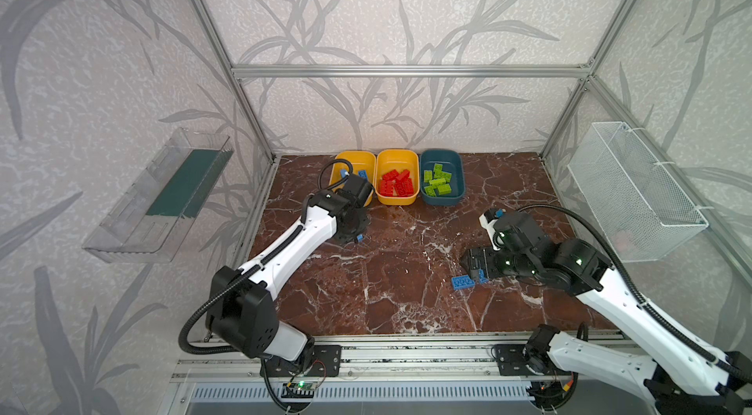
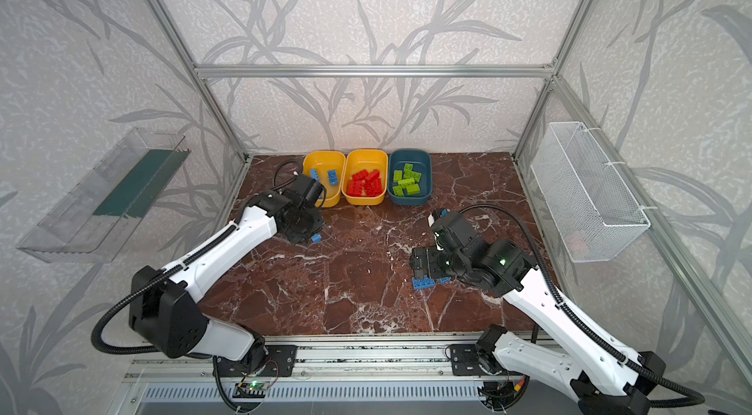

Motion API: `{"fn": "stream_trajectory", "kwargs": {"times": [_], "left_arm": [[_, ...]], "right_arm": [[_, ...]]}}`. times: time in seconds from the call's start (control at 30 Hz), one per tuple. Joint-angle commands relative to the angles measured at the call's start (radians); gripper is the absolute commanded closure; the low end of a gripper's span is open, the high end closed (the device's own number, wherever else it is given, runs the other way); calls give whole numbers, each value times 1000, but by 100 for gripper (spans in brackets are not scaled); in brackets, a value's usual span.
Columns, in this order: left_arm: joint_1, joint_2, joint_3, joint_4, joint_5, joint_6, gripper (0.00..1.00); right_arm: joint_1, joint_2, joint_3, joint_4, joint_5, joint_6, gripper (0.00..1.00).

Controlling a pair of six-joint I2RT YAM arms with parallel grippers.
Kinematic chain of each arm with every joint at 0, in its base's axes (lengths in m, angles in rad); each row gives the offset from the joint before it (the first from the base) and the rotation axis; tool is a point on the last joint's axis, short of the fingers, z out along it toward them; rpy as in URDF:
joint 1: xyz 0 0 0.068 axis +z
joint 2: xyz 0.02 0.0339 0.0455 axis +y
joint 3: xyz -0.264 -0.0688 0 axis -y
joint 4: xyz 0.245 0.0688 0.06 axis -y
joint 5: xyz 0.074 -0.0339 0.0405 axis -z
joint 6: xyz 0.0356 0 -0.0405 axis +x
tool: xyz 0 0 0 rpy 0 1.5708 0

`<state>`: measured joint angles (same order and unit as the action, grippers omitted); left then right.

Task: Sort the legos into containers by color
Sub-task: 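Carry the blue brick with the left gripper into the first yellow bin and release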

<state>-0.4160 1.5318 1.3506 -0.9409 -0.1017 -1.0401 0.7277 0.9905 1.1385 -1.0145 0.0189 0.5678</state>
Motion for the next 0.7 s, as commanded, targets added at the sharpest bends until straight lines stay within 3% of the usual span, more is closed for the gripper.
{"fn": "stream_trajectory", "kwargs": {"times": [0.0, 0.27, 0.6, 0.67], "left_arm": [[65, 113, 127, -40, -22, 148, 90], [202, 479, 536, -86, 120, 243, 92], [238, 838, 1008, -188, 157, 283, 92], [245, 896, 1082, -188, 191, 284, 86]], "right_arm": [[-42, 39, 47, 34, -23, -42, 1], [-176, 175, 136, 95, -87, -64, 1], [-262, 424, 312, 126, -131, -105, 1], [-269, 471, 355, 120, -138, -110, 1]]}}
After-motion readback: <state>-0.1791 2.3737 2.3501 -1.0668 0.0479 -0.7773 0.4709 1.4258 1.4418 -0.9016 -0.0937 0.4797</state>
